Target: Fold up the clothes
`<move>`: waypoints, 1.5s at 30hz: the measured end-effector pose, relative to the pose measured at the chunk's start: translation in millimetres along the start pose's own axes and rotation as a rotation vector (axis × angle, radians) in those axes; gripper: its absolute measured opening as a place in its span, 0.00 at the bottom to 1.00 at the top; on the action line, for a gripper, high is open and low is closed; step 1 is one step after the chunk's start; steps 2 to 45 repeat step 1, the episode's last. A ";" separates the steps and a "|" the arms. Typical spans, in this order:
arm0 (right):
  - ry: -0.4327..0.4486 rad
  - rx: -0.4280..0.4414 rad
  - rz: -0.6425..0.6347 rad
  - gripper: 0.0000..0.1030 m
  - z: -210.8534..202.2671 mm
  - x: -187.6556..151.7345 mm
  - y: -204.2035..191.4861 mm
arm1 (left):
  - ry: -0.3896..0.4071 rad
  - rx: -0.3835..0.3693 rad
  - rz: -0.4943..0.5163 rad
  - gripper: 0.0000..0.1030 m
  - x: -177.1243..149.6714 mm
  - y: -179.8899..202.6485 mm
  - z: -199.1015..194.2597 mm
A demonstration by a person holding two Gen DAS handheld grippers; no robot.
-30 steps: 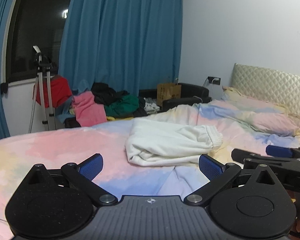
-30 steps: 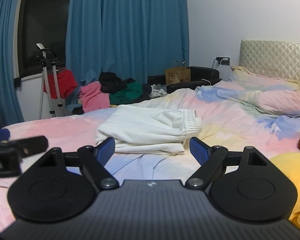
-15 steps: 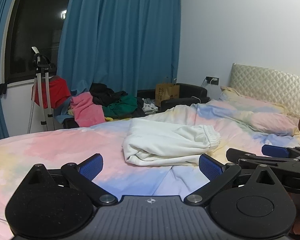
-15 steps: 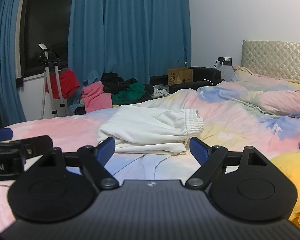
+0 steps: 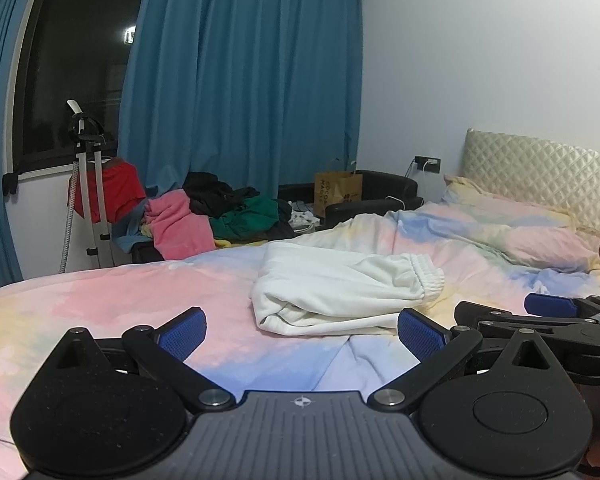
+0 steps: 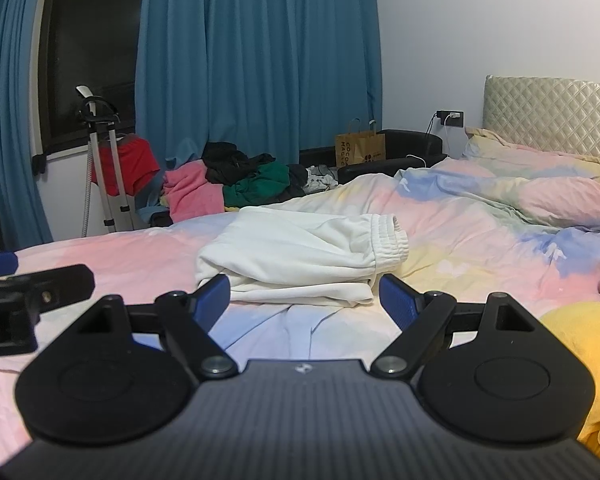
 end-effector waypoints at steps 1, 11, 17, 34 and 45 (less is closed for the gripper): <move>0.001 -0.001 0.000 0.81 -0.7 -0.5 -0.1 | 0.000 -0.001 0.001 1.00 0.3 0.0 -0.5; 0.001 -0.001 0.000 0.81 -0.7 -0.5 -0.1 | 0.000 -0.001 0.001 1.00 0.3 0.0 -0.5; 0.001 -0.001 0.000 0.81 -0.7 -0.5 -0.1 | 0.000 -0.001 0.001 1.00 0.3 0.0 -0.5; 0.001 -0.001 0.000 0.81 -0.7 -0.5 -0.1 | 0.000 -0.001 0.001 1.00 0.3 0.0 -0.5; 0.001 -0.001 0.000 0.81 -0.7 -0.5 -0.1 | 0.000 -0.001 0.001 1.00 0.3 0.0 -0.5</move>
Point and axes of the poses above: each gripper's, at about its wrist camera, not at the fingertips, and z roughly the way its jaws point, y to its right, x to its top, the point moved 4 cm from there along z, roughly the way its jaws point, and after that the axes turned 6 degrees about z, right-handed, at the moved point
